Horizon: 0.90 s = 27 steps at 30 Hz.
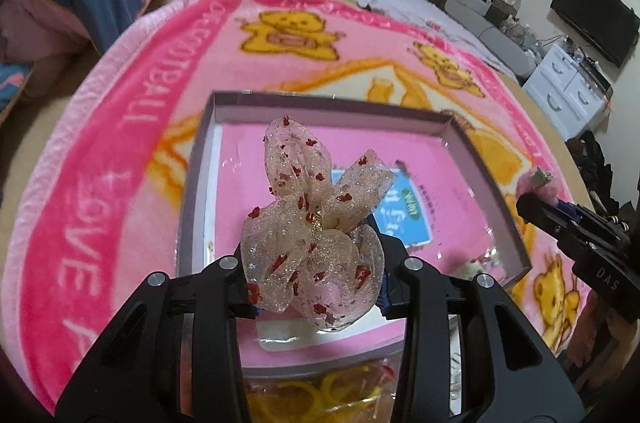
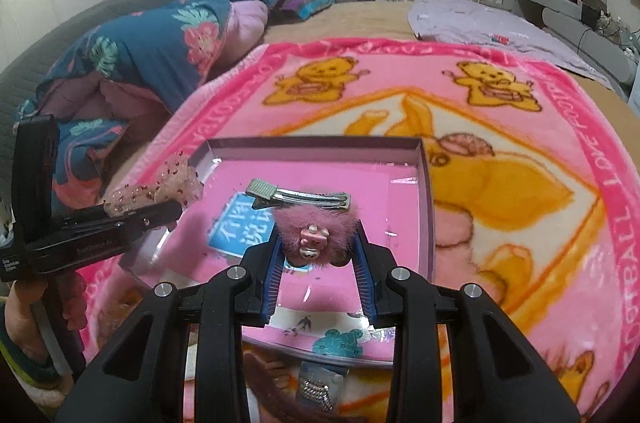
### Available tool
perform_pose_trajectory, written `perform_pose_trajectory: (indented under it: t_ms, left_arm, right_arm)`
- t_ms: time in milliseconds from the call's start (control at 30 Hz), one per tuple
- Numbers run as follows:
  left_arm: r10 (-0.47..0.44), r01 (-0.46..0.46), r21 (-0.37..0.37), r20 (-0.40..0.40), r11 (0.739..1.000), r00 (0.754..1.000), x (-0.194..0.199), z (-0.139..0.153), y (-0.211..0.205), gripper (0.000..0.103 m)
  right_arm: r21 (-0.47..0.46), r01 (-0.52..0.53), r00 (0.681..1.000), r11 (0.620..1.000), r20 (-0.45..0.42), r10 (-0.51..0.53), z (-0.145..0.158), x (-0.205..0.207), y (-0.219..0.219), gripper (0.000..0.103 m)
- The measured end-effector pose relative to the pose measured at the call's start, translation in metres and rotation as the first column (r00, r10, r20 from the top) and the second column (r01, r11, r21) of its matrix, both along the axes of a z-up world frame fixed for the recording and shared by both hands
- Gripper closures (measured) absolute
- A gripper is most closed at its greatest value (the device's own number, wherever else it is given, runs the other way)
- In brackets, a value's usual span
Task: Organize jewelry
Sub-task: 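Carry the bow into the pink box and open left tool while right tool drops the pink clip there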
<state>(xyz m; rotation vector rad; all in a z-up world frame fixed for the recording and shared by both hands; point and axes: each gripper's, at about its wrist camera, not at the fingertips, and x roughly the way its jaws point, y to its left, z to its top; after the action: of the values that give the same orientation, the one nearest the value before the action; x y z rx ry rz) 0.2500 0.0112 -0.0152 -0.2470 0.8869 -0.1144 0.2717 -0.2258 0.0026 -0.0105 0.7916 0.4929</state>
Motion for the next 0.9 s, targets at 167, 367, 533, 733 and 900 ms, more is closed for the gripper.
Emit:
perform_pose_trajectory:
  t_ms: [167,367,533,733,900]
  left_arm:
    - [-0.007,0.007,0.023,-0.027,1.0,1.0,0.004,-0.012,0.001,0.068]
    - [-0.019,0.02,0.036,-0.037,0.999,0.999,0.002,-0.015,0.0,0.046]
    - [-0.006,0.008,0.049,-0.032,0.999,0.999,-0.004,-0.013,0.0,0.029]
    - [0.022,-0.022,0.062,0.004,0.998,1.0,-0.017,0.002,0.007,0.014]
    - [0.04,-0.043,0.063,0.049,0.997,0.998,-0.028,0.019,0.01,0.009]
  right_arm:
    - [-0.01,-0.005,1.0,1.0,-0.028,0.004,-0.015,0.003,0.001,0.072]
    - [-0.035,-0.005,0.999,0.999,-0.037,0.003,-0.024,0.001,0.003,0.07]
    - [-0.053,0.004,0.999,0.999,-0.041,-0.006,-0.028,-0.001,0.0,0.069]
    - [0.005,0.038,0.999,0.999,-0.012,-0.037,-0.017,-0.006,-0.011,0.036]
    - [0.028,0.055,0.998,0.998,0.036,-0.056,-0.004,-0.015,-0.02,0.018]
